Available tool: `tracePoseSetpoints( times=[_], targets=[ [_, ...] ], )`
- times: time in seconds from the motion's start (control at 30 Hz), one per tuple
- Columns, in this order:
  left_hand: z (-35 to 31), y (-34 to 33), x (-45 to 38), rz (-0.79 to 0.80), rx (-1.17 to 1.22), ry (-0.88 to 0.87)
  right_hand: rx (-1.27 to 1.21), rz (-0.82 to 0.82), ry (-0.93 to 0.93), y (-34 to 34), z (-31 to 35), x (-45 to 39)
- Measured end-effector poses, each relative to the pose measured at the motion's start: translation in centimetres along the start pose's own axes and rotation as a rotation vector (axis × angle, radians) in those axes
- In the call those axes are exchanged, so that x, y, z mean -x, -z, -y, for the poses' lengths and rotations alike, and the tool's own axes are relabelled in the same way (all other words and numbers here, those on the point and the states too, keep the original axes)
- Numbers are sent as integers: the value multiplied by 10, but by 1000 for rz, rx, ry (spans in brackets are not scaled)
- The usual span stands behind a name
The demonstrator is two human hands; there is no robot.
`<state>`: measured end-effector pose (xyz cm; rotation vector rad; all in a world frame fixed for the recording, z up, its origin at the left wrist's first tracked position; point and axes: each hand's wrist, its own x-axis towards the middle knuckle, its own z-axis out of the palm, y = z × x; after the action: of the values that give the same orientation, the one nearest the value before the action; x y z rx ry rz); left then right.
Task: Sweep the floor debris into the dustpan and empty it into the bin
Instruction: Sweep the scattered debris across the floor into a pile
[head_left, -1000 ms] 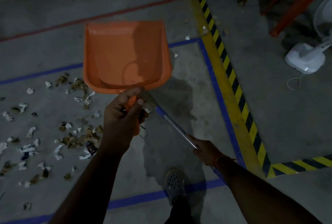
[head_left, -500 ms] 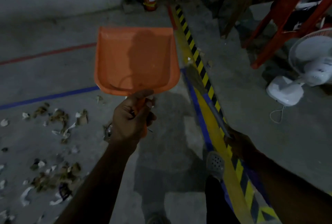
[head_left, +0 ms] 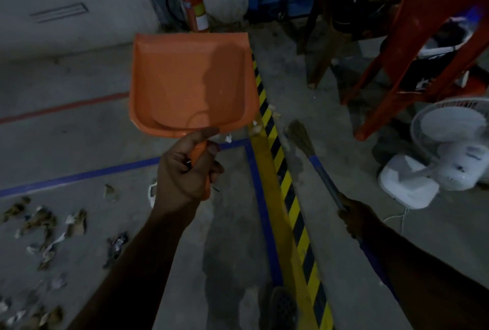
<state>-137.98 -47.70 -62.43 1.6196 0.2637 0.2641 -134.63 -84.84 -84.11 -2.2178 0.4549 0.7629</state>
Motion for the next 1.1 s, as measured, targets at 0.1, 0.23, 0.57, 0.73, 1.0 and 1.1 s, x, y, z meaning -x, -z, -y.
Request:
tracePoseSetpoints(
  times=[0.1,0.23,0.57,0.73,1.0,1.1],
  targets=[
    [4,-26,-31,-6,35,28,87,115,38,16,8,-28],
    [5,-50,-67,-5,60,80,177,199,114,38,18,-39],
    [-4,-88,-192,24,82,36,57,66,114,107,78,-123],
    [4,-93,-237,39,55,31,25,40,58,106,111,-171],
    [23,-90,-261,-58,68,98,453,354,214,70,131,-192],
    [20,-94,-257,-113,78,126,534,429,283,69,128,-191]
  ],
)
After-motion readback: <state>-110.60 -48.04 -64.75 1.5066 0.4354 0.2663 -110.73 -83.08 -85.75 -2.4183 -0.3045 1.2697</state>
